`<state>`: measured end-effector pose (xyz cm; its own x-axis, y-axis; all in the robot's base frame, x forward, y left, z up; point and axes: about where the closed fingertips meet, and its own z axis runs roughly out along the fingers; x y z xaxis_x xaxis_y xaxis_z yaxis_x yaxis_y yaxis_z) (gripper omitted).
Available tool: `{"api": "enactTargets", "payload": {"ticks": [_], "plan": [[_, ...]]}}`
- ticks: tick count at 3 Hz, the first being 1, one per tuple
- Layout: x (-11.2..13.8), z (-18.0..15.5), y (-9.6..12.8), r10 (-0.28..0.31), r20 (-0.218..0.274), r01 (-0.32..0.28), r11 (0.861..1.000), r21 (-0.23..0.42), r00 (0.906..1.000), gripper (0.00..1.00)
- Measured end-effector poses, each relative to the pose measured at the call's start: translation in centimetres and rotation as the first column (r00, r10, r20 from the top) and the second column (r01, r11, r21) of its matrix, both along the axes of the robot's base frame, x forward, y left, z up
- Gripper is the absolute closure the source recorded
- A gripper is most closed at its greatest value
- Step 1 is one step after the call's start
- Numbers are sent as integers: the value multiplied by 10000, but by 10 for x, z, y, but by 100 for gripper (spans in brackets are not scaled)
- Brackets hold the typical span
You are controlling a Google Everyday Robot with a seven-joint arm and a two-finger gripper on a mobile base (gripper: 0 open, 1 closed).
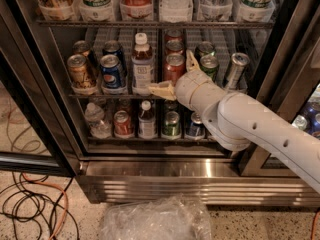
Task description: Pick coke can from middle shelf of fridge
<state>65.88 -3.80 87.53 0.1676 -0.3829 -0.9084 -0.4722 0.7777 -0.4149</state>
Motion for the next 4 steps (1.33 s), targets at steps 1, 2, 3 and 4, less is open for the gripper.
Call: {"api": "enactTargets", "payload": {"ticks": [1, 2, 3, 4], "plan": [[17, -1, -18, -480, 211, 489, 9978, -449, 9986, 11], [25, -6, -33, -960, 227, 972, 9936, -583, 9951, 15], [26, -15, -39, -1292, 45, 1293, 9907, -435, 9916, 17], [21, -28, -33, -1384, -354, 1380, 9903, -142, 9897, 24]]}}
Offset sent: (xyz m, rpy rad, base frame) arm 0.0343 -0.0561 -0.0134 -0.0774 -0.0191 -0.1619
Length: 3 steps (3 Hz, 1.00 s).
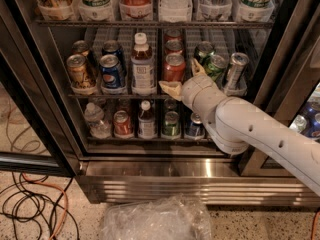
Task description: Pick coke can from middle shelf of fridge
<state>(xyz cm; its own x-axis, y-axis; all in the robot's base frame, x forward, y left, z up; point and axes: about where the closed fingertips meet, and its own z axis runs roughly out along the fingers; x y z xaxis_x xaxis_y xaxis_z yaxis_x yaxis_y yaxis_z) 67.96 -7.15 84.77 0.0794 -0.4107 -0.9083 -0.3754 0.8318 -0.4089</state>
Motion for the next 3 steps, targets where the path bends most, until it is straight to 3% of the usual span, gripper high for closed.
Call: {"api": "enactTargets", "payload": {"ticks": [1, 2, 3], "plan": [[-8, -13, 23, 313, -476, -293, 9987, 422, 9984, 35], [-12, -19, 44, 828, -828, -772, 9947, 683, 9931, 17], [-12, -17, 44, 829, -827, -773, 9947, 683, 9931, 20]]}}
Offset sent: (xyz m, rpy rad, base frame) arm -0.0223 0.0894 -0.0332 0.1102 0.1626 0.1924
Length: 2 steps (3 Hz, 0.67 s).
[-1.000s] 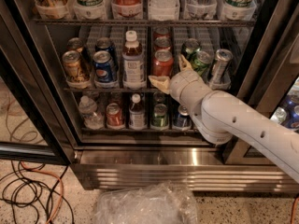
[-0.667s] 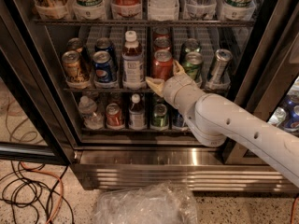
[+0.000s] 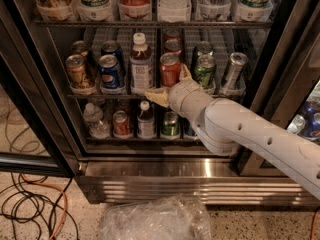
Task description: Pick coke can from middle shelf of fridge
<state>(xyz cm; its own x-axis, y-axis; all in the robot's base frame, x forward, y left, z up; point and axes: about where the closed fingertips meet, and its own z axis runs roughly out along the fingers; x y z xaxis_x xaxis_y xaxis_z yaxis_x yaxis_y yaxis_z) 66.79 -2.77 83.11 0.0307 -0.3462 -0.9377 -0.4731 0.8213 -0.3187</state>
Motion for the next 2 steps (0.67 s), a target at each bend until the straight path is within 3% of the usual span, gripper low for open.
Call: {"api": "enactTargets", "payload": {"ticks": [2], "plan": [[2, 8, 10, 173, 260, -179, 9996, 216, 9995, 67]]}}
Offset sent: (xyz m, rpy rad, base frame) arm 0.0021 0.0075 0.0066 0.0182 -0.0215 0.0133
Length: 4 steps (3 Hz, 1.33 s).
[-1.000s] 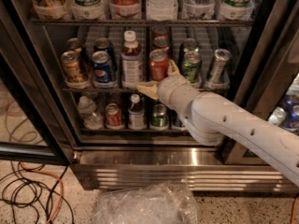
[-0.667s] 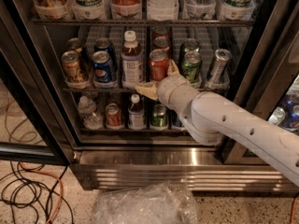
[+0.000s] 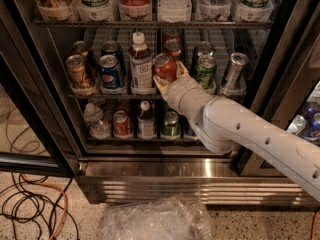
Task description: Pick coke can from middle shelf of fridge
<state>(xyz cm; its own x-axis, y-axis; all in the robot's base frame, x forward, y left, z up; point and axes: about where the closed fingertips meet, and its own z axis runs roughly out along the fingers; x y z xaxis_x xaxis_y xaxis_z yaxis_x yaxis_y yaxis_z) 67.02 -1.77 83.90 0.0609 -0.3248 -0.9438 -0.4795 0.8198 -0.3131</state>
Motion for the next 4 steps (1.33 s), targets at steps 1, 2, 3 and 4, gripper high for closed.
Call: {"api": "enactTargets", "payload": {"ticks": [1, 2, 3, 4], "plan": [[0, 0, 0, 0, 0, 0, 10000, 0, 10000, 90], [0, 0, 0, 0, 0, 0, 10000, 0, 10000, 100], [-3, 9, 6, 190, 237, -194, 9996, 187, 9995, 100], [-3, 31, -14, -116, 1102, 37, 9974, 713, 9938, 100]]}}
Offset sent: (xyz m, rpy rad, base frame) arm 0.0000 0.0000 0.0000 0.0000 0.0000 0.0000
